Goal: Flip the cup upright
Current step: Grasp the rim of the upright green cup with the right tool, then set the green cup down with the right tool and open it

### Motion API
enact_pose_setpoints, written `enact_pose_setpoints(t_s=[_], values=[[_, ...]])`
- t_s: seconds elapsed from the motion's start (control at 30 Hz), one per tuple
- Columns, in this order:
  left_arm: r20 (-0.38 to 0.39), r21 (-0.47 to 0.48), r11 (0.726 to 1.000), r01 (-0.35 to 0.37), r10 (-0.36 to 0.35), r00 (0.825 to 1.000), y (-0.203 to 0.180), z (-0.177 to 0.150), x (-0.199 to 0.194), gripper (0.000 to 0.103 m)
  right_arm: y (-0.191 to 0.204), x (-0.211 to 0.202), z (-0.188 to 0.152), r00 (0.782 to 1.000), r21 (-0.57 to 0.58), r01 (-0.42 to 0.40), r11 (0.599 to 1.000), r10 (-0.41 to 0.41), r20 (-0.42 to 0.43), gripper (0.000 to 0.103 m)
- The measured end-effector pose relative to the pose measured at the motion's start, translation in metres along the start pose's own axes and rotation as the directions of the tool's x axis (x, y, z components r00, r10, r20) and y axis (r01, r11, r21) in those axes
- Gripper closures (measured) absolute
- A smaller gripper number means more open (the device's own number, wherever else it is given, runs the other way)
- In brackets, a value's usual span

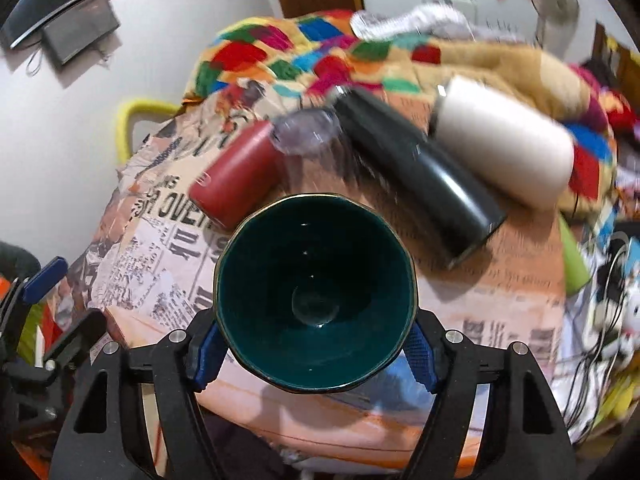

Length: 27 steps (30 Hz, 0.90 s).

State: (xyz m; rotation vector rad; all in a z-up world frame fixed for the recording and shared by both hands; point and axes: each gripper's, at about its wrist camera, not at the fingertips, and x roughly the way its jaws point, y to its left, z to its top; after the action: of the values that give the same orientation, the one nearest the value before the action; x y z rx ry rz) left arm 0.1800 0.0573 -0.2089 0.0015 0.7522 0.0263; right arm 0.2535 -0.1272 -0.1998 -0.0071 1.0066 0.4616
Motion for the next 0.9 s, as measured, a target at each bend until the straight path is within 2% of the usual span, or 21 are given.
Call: enact_pose_setpoints(t_s=[0.2,0.57,0.73,0.9], values=[[-0.003,-0.004,1.000,0.000,0.000,1.000,0.002,0.001,0.001,0.007,0.010,0.004,0.010,1.000,-0.058,0.019,0.998,-0.017,0.026,0.032],[-0.030,-0.015,1.000,0.000,0.000,1.000,0.009,-0.002,0.011,0.007,0.014,0.031,-0.008,0.999,-0.082,0.027,0.996,-0.030,-0.042,0.032],[-0.032,-0.025,1.000,-0.002,0.001,0.999,0.011,-0.003,0.011,0.007,0.021,0.030,-0.013,0.998,-0.126,0.056,0.991,-0.059,-0.022,0.031],[-0.028,-0.030,1.000,-0.005,0.005,1.000,0.012,-0.002,0.006,0.007,0.022,0.030,-0.016,0.997,-0.133,0.057,0.989,-0.062,-0.039,0.029]])
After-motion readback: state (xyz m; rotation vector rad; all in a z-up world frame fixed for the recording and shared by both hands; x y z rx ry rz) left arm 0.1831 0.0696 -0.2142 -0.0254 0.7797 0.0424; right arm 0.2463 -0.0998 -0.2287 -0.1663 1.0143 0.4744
